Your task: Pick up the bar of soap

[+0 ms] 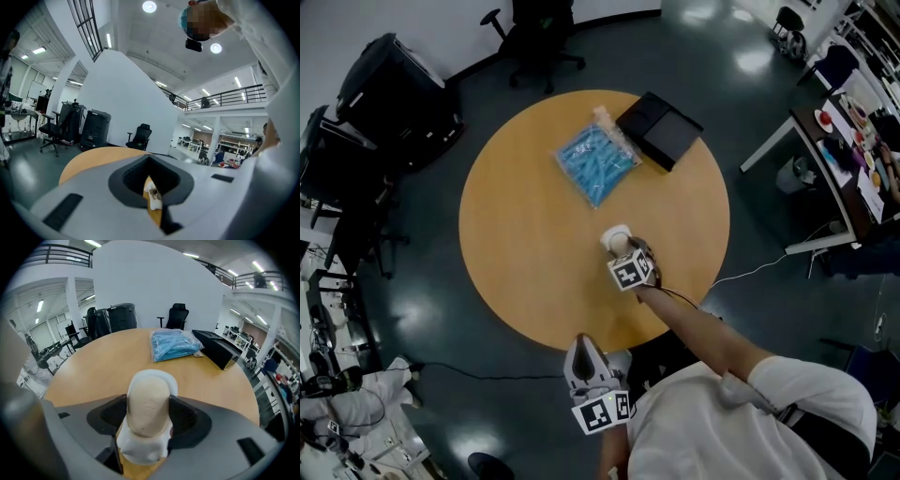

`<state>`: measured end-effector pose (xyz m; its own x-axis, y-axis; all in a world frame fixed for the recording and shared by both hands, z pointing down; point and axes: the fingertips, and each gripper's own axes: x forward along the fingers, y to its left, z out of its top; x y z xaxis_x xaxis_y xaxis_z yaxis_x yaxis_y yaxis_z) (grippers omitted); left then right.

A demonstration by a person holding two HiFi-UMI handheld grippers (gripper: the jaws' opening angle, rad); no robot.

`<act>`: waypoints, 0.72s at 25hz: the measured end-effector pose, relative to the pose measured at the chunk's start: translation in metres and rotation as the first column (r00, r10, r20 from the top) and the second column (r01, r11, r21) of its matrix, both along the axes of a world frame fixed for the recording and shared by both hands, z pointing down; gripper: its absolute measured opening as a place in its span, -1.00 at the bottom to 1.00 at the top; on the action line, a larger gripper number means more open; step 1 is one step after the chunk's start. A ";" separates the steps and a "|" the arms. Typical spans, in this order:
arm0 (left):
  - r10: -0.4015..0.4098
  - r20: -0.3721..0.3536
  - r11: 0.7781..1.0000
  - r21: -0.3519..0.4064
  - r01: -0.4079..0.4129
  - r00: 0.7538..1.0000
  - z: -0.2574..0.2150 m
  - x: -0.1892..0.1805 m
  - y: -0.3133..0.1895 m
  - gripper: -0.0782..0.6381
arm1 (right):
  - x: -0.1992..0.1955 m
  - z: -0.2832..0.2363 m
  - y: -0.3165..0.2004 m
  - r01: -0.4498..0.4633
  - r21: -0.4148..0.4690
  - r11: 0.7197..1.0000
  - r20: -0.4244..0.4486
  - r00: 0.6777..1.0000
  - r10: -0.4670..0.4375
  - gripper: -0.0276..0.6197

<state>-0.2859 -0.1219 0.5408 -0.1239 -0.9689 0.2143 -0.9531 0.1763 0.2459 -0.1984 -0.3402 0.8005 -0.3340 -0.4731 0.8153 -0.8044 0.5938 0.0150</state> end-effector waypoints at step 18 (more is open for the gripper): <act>0.079 0.069 0.992 0.096 -0.085 0.994 -0.041 0.028 0.006 -0.77 | 0.037 -0.264 0.068 0.006 0.493 0.870 0.398 0.888 -0.232 -0.08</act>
